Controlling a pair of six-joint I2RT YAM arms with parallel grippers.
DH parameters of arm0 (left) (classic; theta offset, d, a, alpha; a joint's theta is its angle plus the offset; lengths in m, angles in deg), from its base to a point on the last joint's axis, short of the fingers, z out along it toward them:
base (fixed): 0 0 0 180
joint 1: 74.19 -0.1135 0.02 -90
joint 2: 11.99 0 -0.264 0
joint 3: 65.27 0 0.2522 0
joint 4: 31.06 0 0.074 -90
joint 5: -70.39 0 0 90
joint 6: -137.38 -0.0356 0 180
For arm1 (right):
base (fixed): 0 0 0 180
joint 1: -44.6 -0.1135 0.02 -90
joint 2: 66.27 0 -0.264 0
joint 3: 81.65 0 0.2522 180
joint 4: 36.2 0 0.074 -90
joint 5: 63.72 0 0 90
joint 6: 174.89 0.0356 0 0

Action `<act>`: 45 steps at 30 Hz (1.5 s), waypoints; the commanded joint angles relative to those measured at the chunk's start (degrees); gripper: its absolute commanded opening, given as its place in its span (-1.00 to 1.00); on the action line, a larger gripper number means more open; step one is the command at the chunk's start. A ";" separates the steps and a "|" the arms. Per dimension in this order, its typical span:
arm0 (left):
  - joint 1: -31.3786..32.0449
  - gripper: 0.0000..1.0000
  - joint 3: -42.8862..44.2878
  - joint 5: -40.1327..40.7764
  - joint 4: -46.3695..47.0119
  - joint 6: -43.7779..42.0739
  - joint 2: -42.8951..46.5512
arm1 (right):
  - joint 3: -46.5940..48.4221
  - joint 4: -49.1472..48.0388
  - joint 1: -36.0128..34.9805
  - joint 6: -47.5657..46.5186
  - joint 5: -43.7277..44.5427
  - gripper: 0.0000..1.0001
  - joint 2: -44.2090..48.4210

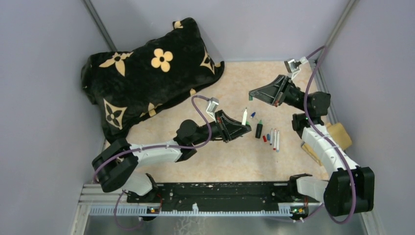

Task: Insert the pens into the pen caps
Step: Insert the pen cap onto the pen.

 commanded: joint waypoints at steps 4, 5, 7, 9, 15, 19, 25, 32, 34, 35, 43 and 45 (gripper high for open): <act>0.57 -1.00 3.25 -0.47 2.83 -0.13 -1.12 | -1.97 -2.75 0.41 -0.18 0.42 -1.00 1.47; 0.55 -1.00 3.34 -0.48 2.83 -0.03 -1.31 | -2.24 -2.56 0.45 -0.28 0.41 -1.00 1.57; 0.66 -1.00 3.62 -0.70 3.12 0.16 -1.77 | -2.68 -2.47 0.33 -0.17 0.44 -1.00 1.53; 0.66 -1.00 3.63 -0.71 3.82 0.53 -2.29 | -2.89 -2.68 0.10 -0.12 0.44 -1.00 1.45; 0.66 -1.00 3.87 -0.81 4.42 1.05 -3.12 | -2.85 -4.42 -0.49 1.27 0.45 -1.00 1.05; 0.64 -1.00 4.20 -0.66 4.44 0.81 -3.34 | -3.02 -5.45 -0.81 1.97 0.47 -1.00 1.00; 0.61 -1.00 4.56 -0.48 4.71 0.76 -3.67 | -3.45 -4.69 -1.21 1.08 -0.02 -1.00 1.22; 0.66 -1.00 4.67 -0.03 5.29 1.04 -4.30 | -3.55 -4.64 -1.87 0.57 -0.66 -1.00 1.44; 0.62 -1.00 4.55 0.16 5.65 1.08 -4.28 | -3.75 -4.22 -2.01 0.20 -0.77 -1.00 1.53; 0.66 -1.00 4.57 0.19 5.77 1.05 -4.25 | -3.73 -3.99 -2.11 -0.07 -0.85 -1.00 1.53; 0.66 -1.00 3.59 2.02 6.77 1.13 -3.93 | -3.82 -3.72 -2.31 -0.69 -1.14 -1.00 1.47; 0.66 -1.00 3.38 2.60 6.95 1.27 -3.88 | -3.82 -3.89 -2.31 -0.61 -1.28 -1.00 1.48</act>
